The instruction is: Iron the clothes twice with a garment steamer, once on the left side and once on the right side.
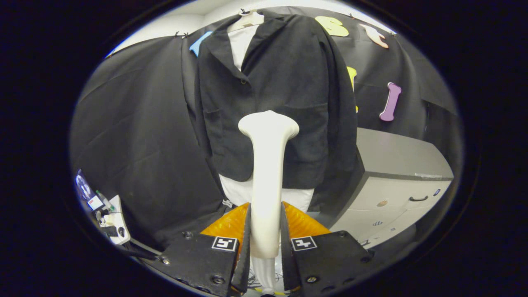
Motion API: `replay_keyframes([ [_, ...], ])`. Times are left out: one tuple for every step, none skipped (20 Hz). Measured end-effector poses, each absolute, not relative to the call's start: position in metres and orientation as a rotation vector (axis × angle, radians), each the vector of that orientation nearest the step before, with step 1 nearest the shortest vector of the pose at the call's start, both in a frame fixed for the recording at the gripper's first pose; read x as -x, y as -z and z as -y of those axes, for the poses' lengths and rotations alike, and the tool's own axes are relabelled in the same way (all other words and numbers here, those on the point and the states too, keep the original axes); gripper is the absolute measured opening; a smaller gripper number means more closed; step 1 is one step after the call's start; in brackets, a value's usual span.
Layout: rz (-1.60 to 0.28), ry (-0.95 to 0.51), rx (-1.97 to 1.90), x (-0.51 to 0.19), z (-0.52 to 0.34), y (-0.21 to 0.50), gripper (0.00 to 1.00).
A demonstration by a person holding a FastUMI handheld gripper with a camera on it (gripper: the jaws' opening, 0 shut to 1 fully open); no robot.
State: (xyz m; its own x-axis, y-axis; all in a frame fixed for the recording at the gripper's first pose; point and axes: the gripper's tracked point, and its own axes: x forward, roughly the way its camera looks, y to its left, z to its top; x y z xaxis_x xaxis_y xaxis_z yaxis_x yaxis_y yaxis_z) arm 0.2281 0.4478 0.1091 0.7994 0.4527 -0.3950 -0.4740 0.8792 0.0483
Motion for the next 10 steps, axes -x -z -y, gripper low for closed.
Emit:
replay_keyframes([
  [-0.401, -0.501, 0.053, -0.227, -0.450, -0.114, 0.34],
  [-0.392, -0.505, 0.051, -0.226, -0.452, -0.118, 0.34],
  [-0.382, -0.509, 0.048, -0.224, -0.456, -0.124, 0.35],
  [-0.371, -0.512, 0.044, -0.221, -0.459, -0.129, 0.34],
  [-0.358, -0.517, 0.044, -0.219, -0.463, -0.136, 0.34],
  [-0.345, -0.523, 0.039, -0.216, -0.467, -0.143, 0.34],
  [-0.332, -0.531, 0.036, -0.213, -0.472, -0.150, 0.34],
  [-0.317, -0.540, 0.032, -0.210, -0.477, -0.158, 0.34],
  [-0.303, -0.549, 0.031, -0.208, -0.483, -0.168, 0.34],
  [-0.286, -0.559, 0.031, -0.207, -0.490, -0.177, 0.34],
])
